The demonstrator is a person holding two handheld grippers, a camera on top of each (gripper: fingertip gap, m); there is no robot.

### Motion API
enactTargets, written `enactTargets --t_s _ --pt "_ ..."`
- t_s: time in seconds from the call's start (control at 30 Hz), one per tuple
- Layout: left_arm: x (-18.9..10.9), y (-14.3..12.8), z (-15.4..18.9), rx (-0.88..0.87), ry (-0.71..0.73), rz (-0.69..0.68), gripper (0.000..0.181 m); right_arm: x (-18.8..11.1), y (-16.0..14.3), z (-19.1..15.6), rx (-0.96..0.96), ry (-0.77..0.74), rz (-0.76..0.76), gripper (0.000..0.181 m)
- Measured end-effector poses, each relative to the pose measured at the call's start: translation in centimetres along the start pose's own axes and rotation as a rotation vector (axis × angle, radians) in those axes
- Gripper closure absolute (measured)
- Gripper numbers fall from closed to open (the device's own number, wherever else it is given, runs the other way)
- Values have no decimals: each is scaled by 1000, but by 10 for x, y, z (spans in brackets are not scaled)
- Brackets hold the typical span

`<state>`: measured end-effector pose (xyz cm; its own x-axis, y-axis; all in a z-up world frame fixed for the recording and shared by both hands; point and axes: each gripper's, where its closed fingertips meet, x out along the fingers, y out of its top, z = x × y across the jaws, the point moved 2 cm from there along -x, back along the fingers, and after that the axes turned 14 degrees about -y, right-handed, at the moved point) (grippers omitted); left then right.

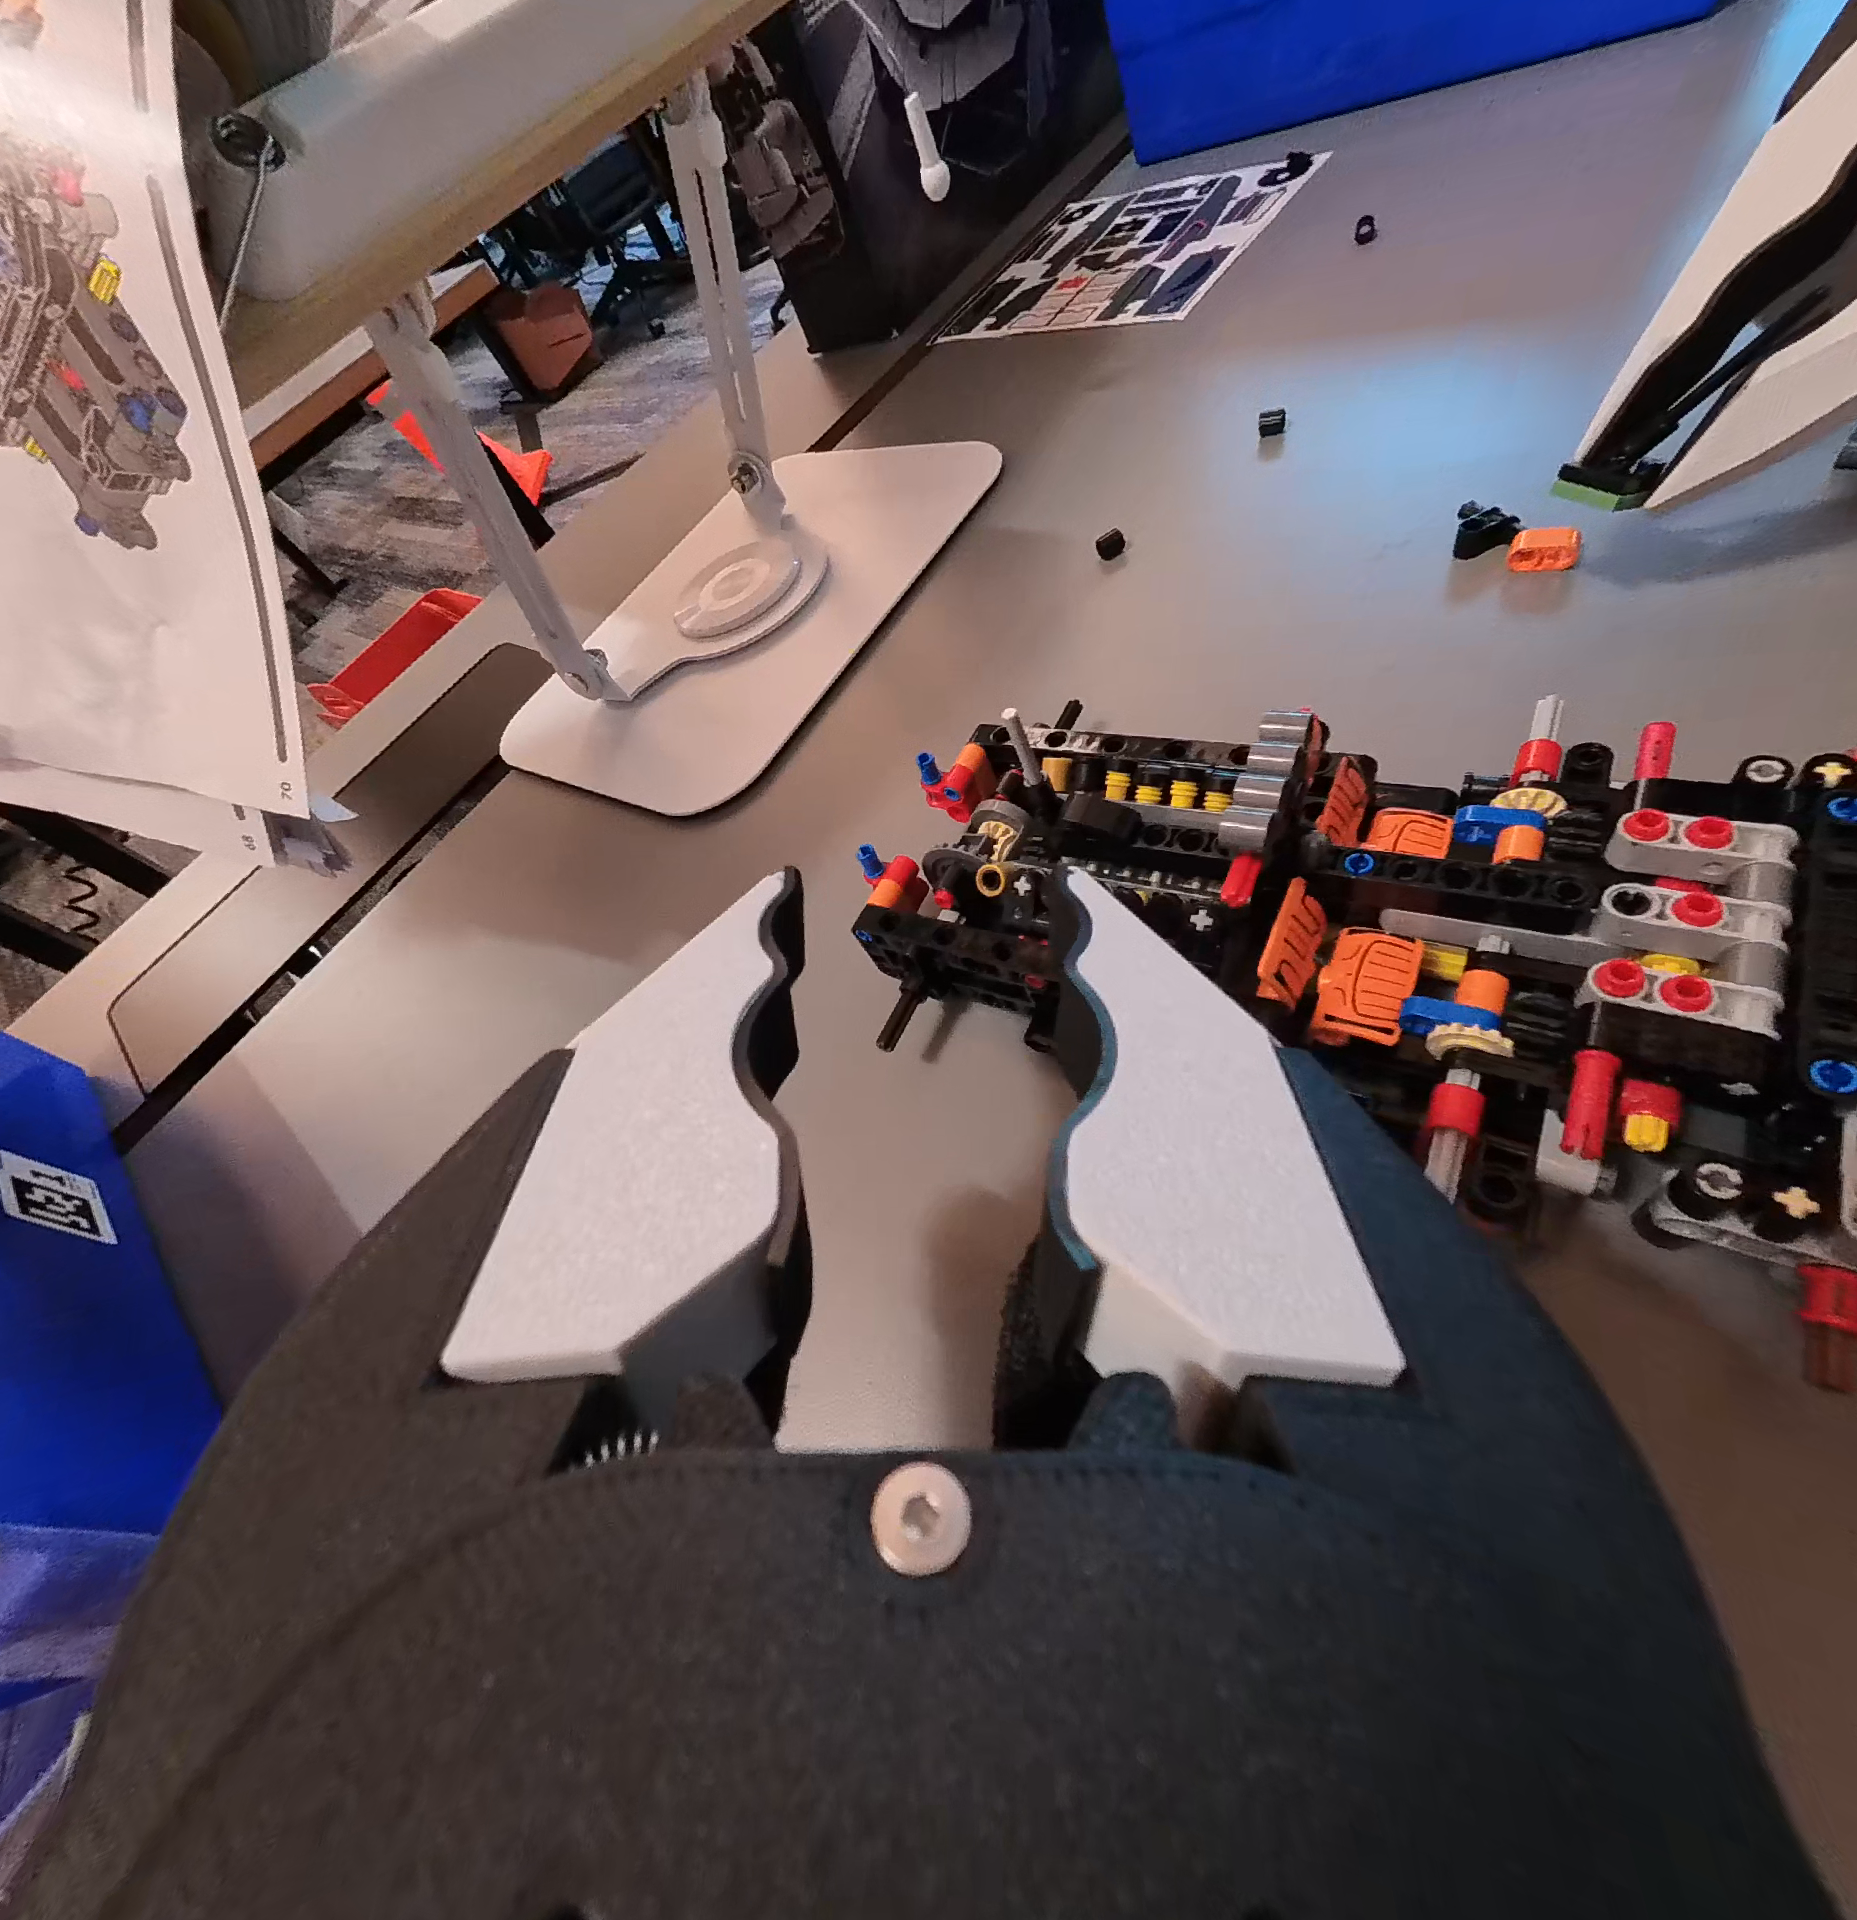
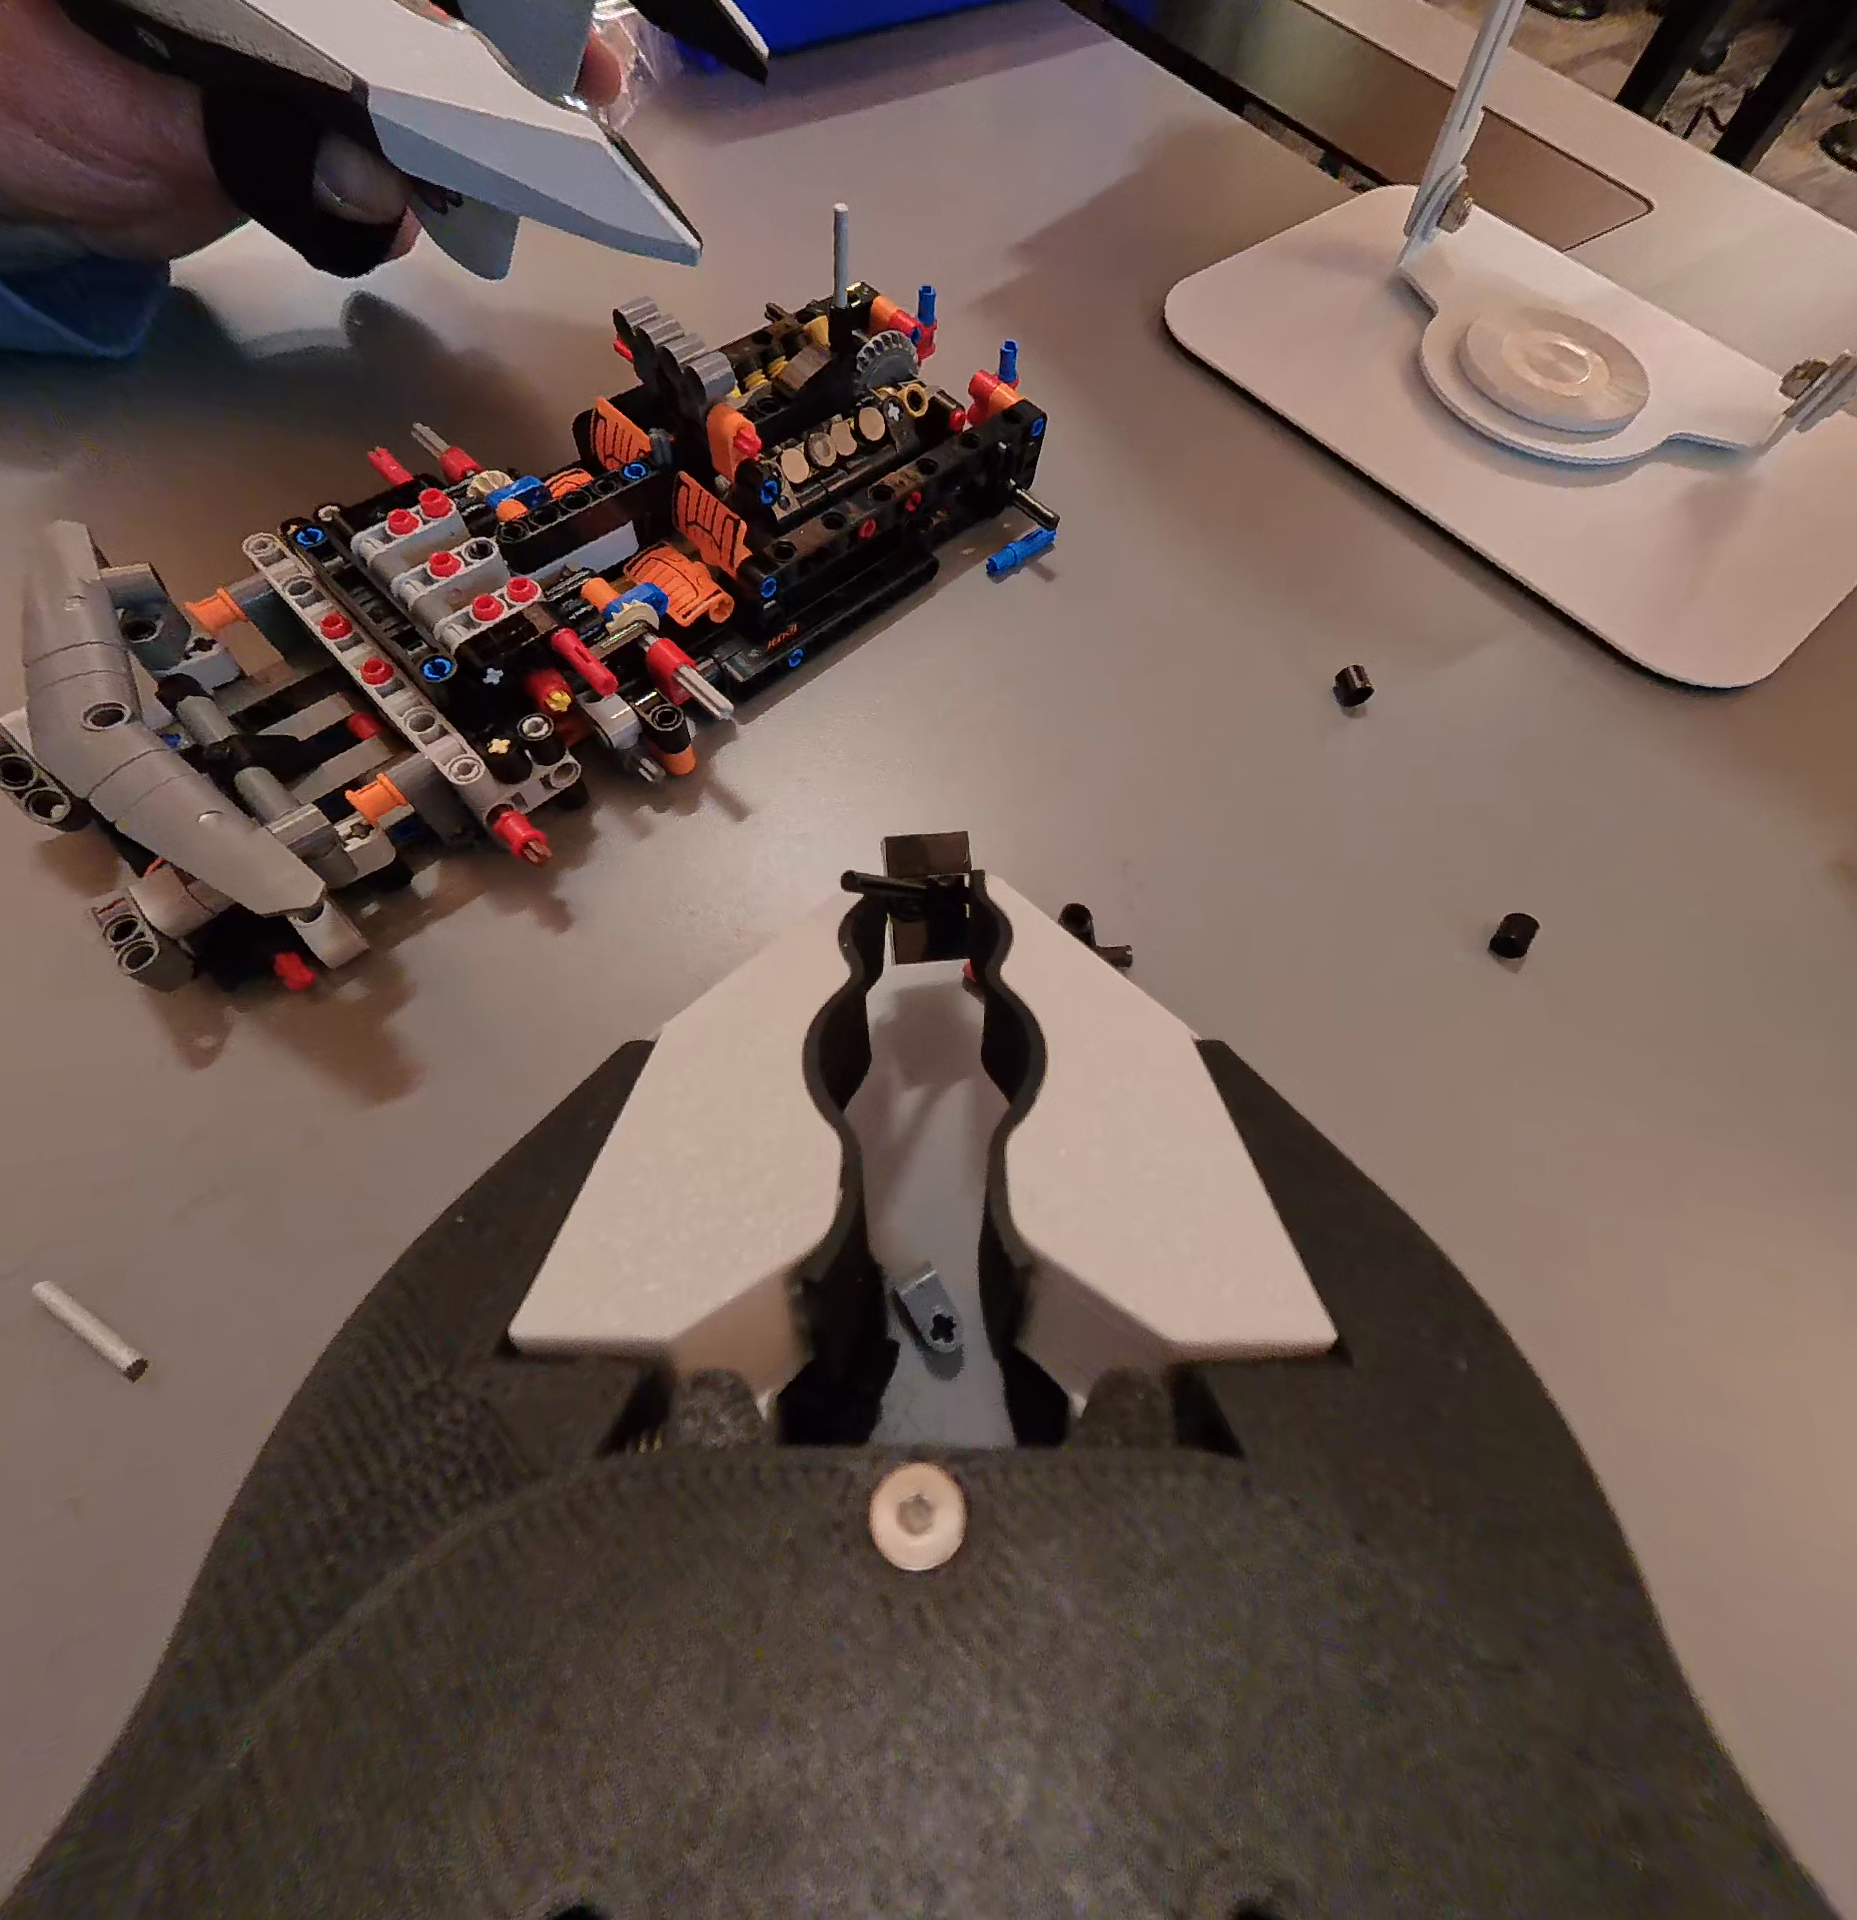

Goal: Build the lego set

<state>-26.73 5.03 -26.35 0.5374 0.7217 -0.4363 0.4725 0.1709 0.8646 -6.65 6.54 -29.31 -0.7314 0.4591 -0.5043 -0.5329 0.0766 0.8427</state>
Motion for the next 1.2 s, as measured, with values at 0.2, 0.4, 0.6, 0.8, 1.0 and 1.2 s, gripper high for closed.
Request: enactTargets --t_s 0.2,0.4,0.6,0.8,1.0,1.2 --pt "0 -1 -1 -6 0 -3 137 0 0 2 0 -13 3 168" --pt "0 -1 -1 -10 1 -3 137 -1 -1 6 2 -30 8 168" --pt "0 -2 -3 -20 1 -2 137 -1 -1 7 3 -33 6 168" --pt "0 -5 -7 -42 4 -1 137 -2 1 11 37 -30 22 169" --pt "-2 -5 -10 -61 4 16 138 -9 7 19 125 -16 75 168" --pt "-3 -5 -12 -68 17 22 138 -13 8 20 141 -15 95 168"
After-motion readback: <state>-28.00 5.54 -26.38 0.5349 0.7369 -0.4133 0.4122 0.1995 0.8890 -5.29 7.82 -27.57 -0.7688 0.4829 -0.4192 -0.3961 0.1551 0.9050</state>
